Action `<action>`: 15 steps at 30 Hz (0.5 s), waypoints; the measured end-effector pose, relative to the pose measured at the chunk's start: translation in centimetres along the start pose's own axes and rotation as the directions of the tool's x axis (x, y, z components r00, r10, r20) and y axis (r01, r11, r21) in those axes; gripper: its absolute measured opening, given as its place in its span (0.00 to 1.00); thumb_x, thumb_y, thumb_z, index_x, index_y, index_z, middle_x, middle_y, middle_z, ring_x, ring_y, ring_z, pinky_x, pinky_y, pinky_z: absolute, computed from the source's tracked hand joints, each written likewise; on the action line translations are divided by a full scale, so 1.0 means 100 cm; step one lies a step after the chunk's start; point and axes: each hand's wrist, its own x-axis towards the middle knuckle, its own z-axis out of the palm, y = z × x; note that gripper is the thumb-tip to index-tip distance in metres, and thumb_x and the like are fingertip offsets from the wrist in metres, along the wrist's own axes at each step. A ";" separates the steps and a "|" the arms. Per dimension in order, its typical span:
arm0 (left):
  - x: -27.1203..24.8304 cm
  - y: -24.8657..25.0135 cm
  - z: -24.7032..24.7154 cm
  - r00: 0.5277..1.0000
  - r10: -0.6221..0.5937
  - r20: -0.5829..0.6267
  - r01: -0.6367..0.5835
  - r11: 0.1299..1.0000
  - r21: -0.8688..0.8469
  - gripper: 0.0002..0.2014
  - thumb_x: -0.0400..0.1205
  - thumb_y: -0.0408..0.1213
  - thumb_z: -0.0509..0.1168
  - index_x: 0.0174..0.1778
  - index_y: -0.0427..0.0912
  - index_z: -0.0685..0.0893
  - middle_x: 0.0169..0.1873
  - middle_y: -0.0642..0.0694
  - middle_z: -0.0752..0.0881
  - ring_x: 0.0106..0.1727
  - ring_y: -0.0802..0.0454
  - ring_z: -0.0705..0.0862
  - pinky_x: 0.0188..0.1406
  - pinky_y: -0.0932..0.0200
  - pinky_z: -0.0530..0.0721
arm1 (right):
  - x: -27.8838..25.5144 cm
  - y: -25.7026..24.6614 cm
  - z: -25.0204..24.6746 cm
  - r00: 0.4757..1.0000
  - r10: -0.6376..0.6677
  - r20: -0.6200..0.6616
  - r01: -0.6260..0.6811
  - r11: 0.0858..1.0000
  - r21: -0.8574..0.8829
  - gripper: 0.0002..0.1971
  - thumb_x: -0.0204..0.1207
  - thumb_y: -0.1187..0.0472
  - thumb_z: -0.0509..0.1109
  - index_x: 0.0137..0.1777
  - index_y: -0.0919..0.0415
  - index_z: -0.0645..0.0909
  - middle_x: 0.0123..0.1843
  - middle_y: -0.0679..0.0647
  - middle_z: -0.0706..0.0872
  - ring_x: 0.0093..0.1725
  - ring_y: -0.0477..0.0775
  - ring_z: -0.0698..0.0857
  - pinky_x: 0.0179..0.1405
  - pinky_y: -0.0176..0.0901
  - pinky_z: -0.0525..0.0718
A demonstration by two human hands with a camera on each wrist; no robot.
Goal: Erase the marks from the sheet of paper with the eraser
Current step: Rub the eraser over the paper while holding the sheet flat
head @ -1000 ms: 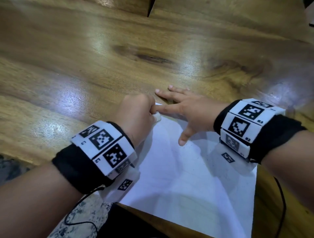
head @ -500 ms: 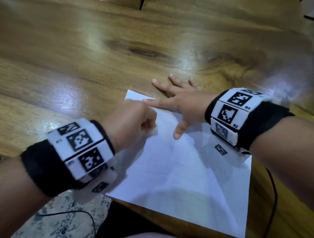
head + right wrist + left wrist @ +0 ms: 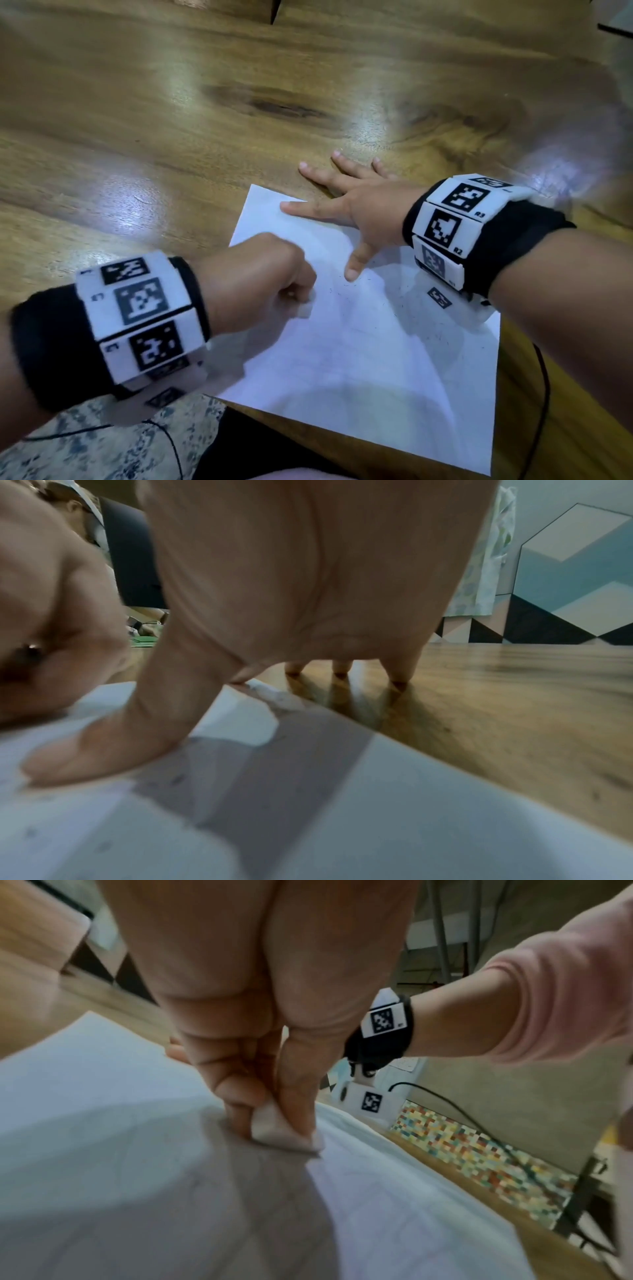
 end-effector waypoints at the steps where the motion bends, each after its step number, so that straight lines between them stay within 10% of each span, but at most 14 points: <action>1: 0.001 0.000 -0.001 1.000 0.002 0.031 -0.001 1.000 -0.006 0.05 0.71 0.37 0.70 0.32 0.41 0.85 0.32 0.50 0.87 0.32 0.56 0.78 0.30 0.76 0.70 | 0.000 0.000 0.000 1.000 0.004 0.001 -0.004 1.000 -0.001 0.57 0.57 0.39 0.80 0.73 0.21 0.37 0.79 0.38 0.23 0.79 0.58 0.25 0.75 0.77 0.40; 6: 0.034 -0.003 -0.013 0.962 -0.003 -0.273 0.015 0.999 0.042 0.03 0.71 0.34 0.71 0.37 0.39 0.87 0.37 0.41 0.88 0.41 0.42 0.84 0.33 0.62 0.65 | 0.000 -0.001 0.000 1.000 0.002 -0.024 -0.001 1.000 0.016 0.55 0.54 0.39 0.80 0.77 0.27 0.49 0.80 0.38 0.25 0.79 0.58 0.26 0.75 0.76 0.39; 15: 0.034 -0.004 -0.010 0.961 0.001 -0.277 0.010 0.999 0.040 0.03 0.71 0.33 0.71 0.38 0.38 0.86 0.33 0.45 0.80 0.37 0.46 0.77 0.32 0.63 0.63 | -0.006 0.007 0.006 0.996 -0.058 -0.071 0.063 0.996 0.068 0.52 0.55 0.42 0.81 0.77 0.30 0.54 0.82 0.38 0.30 0.81 0.52 0.30 0.76 0.71 0.38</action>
